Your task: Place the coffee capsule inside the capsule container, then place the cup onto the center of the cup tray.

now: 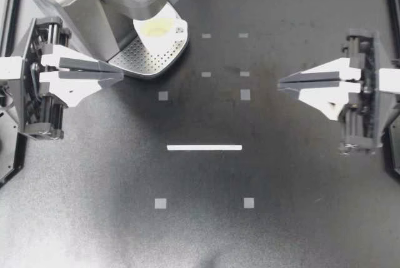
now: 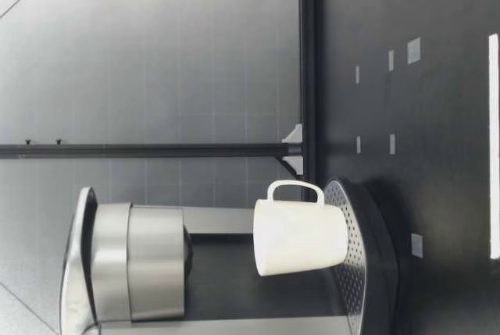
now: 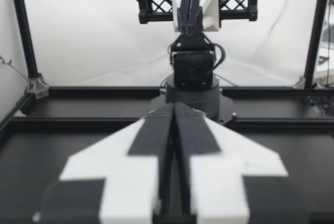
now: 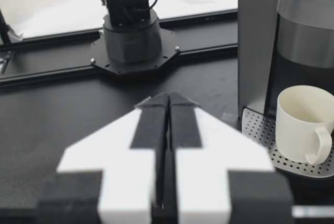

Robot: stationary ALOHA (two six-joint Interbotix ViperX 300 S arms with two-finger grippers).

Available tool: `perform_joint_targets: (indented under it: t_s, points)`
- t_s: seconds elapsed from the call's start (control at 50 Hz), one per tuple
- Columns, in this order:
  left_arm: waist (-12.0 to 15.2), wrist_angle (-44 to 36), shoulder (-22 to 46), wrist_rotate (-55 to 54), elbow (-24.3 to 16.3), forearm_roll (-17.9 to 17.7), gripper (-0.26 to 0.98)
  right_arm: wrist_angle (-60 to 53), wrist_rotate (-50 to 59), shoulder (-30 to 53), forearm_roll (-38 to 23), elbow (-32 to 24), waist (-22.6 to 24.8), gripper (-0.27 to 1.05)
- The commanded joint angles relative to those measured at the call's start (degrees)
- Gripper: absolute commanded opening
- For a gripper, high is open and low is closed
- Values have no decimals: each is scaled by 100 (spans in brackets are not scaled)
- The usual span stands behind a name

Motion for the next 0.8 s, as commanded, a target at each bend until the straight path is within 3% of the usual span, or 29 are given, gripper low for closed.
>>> perform_joint_targets:
  t_s: [0.0, 0.78]
  points:
    - [-9, -105, -18, 0, -62, -9, 7, -62, -9, -79, -18, -70, 35, 13]
    - [-9, -334, -62, 9, -79, -9, 7, -229, -26, -35, -53, -70, 35, 13]
